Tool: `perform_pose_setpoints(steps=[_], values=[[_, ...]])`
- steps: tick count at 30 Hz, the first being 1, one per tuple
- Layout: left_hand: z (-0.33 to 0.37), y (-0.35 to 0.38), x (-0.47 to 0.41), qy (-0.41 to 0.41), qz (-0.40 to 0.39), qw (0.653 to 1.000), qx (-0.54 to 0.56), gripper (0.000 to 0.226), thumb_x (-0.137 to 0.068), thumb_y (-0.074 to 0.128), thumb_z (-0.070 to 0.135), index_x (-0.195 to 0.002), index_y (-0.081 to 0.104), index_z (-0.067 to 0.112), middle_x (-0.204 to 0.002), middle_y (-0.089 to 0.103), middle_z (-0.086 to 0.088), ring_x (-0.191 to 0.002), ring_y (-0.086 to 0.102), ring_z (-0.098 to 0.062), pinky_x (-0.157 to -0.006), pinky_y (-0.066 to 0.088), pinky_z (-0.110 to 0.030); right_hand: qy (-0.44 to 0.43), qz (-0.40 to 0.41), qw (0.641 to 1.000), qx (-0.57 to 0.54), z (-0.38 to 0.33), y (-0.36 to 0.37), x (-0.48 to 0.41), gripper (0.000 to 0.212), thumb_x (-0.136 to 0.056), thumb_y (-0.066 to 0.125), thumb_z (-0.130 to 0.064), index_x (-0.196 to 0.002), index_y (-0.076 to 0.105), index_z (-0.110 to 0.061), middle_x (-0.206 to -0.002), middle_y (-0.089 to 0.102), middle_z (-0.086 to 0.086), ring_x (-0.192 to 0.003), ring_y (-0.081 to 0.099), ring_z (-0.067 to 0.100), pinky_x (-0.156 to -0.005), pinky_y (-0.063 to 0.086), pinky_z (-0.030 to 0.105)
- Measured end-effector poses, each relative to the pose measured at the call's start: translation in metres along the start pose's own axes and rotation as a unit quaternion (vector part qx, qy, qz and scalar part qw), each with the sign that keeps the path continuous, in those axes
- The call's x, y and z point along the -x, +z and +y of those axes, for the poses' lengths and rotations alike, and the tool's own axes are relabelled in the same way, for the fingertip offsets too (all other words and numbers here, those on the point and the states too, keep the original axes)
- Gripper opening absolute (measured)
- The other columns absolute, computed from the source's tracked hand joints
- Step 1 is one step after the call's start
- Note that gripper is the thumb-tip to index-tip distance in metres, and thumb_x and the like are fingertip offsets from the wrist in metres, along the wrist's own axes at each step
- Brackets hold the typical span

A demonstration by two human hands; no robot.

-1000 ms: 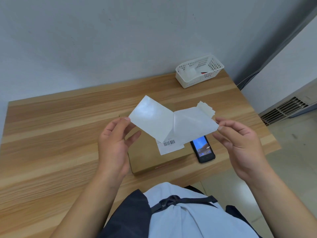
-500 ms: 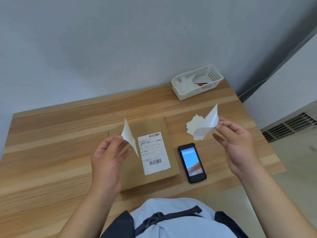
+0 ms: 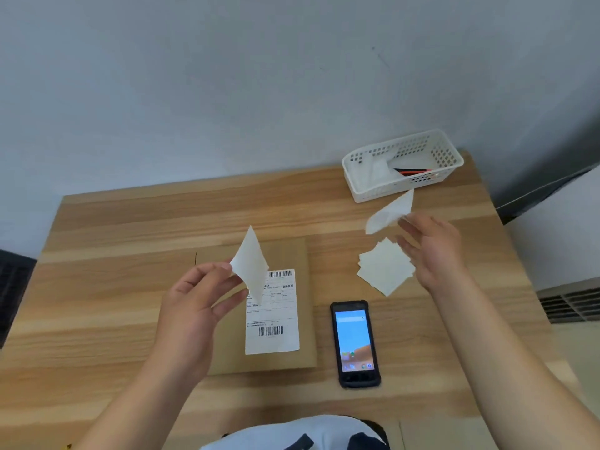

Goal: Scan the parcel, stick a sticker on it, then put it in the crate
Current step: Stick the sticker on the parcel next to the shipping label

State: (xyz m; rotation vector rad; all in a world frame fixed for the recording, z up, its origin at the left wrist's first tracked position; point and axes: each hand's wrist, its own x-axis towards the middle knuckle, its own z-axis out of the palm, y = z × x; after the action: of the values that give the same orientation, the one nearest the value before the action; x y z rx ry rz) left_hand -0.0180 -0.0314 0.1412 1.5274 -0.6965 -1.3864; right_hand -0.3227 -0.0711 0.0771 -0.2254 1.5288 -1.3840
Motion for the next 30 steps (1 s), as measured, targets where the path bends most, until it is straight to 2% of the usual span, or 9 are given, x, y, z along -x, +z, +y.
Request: perform_pose_setpoints(steps=[4, 7, 9, 11, 13, 17, 24, 26, 30], values=[[-0.002, 0.012, 0.0, -0.018, 0.018, 1.0, -0.01, 0.012, -0.093, 0.06, 0.009, -0.082, 0.064, 0.011, -0.091, 0.077, -0.007, -0.089, 0.071, -0.024, -0.08, 0.056, -0.038, 0.004, -0.002, 1.0, 0.021, -0.016, 0.016, -0.061, 0.004, -0.093, 0.06, -0.012, -0.091, 0.062, -0.015, -0.099, 0.066, 0.005, -0.099, 0.066, 0.015, -0.106, 0.048, 0.046], [-0.005, 0.015, 0.003, -0.017, 0.043, 0.999, -0.007, 0.014, -0.093, 0.06, 0.009, -0.081, 0.066, 0.012, -0.089, 0.077, -0.006, -0.088, 0.071, -0.024, -0.078, 0.056, -0.036, 0.03, -0.031, 0.996, 0.082, -0.035, 0.033, -0.1, 0.023, -0.098, 0.049, -0.009, -0.116, 0.061, -0.003, -0.104, 0.062, 0.026, -0.106, 0.065, 0.025, -0.113, 0.04, 0.042], [-0.008, 0.016, 0.007, -0.011, 0.056, 0.998, -0.002, 0.016, -0.093, 0.06, 0.009, -0.079, 0.066, 0.013, -0.088, 0.077, -0.005, -0.087, 0.071, -0.024, -0.079, 0.056, -0.037, 0.022, -0.001, 0.994, 0.109, -0.047, 0.044, -0.127, 0.022, -0.092, 0.057, -0.008, -0.111, 0.065, -0.002, -0.094, 0.061, 0.013, -0.084, 0.066, 0.018, -0.09, 0.055, 0.031], [-0.013, 0.015, 0.012, -0.007, 0.063, 0.998, -0.005, 0.017, -0.093, 0.06, 0.009, -0.078, 0.066, 0.013, -0.089, 0.076, -0.006, -0.087, 0.071, -0.024, -0.08, 0.055, -0.037, 0.004, 0.009, 0.987, 0.163, -0.053, 0.055, -0.148, 0.015, -0.087, 0.057, -0.012, -0.1, 0.065, -0.013, -0.088, 0.057, 0.003, -0.073, 0.057, 0.015, -0.069, 0.053, 0.027], [-0.015, 0.014, 0.016, -0.005, 0.067, 0.998, -0.006, 0.017, -0.093, 0.06, 0.009, -0.078, 0.066, 0.013, -0.089, 0.076, -0.007, -0.088, 0.071, -0.024, -0.08, 0.056, -0.037, -0.023, 0.012, 0.969, 0.245, -0.056, 0.063, -0.159, 0.018, -0.087, 0.057, -0.017, -0.103, 0.064, -0.014, -0.089, 0.06, 0.003, -0.087, 0.058, 0.021, -0.074, 0.05, 0.032], [-0.016, 0.014, 0.018, 0.003, 0.09, 0.996, 0.014, 0.021, -0.094, 0.058, 0.007, -0.075, 0.066, 0.015, -0.085, 0.075, -0.004, -0.087, 0.069, -0.025, -0.082, 0.055, -0.038, -0.039, 0.021, 0.943, 0.331, -0.055, 0.067, -0.179, 0.044, -0.09, 0.056, -0.016, -0.132, 0.057, -0.004, -0.134, 0.061, 0.017, -0.121, 0.06, 0.033, -0.089, 0.051, 0.037], [-0.02, 0.015, 0.017, -0.002, 0.091, 0.996, 0.007, 0.016, -0.092, 0.061, 0.008, -0.078, 0.067, 0.012, -0.091, 0.076, -0.008, -0.089, 0.07, -0.024, -0.082, 0.055, -0.038, -0.12, 0.018, 0.925, 0.36, -0.042, 0.059, -0.157, 0.044, -0.09, 0.055, -0.02, -0.132, 0.059, -0.009, -0.143, 0.054, 0.01, -0.127, 0.055, 0.026, -0.103, 0.043, 0.032], [-0.02, 0.014, 0.016, 0.001, 0.088, 0.996, -0.018, 0.013, -0.092, 0.062, 0.008, -0.08, 0.068, 0.01, -0.097, 0.076, -0.01, -0.09, 0.071, -0.022, -0.083, 0.056, -0.037, -0.136, 0.005, 0.933, 0.333, -0.03, 0.054, -0.133, 0.039, -0.087, 0.058, -0.018, -0.125, 0.065, -0.011, -0.132, 0.062, 0.007, -0.115, 0.06, 0.024, -0.095, 0.049, 0.033], [-0.019, 0.011, 0.011, 0.019, 0.073, 0.995, -0.072, 0.012, -0.089, 0.065, 0.007, -0.079, 0.07, 0.01, -0.1, 0.078, -0.005, -0.091, 0.072, -0.017, -0.084, 0.056, -0.035, -0.137, -0.099, 0.942, 0.29, 0.003, 0.045, -0.053, 0.019, -0.087, 0.068, -0.015, -0.104, 0.074, -0.019, -0.112, 0.07, -0.002, -0.107, 0.064, 0.016, -0.08, 0.046, 0.02]])
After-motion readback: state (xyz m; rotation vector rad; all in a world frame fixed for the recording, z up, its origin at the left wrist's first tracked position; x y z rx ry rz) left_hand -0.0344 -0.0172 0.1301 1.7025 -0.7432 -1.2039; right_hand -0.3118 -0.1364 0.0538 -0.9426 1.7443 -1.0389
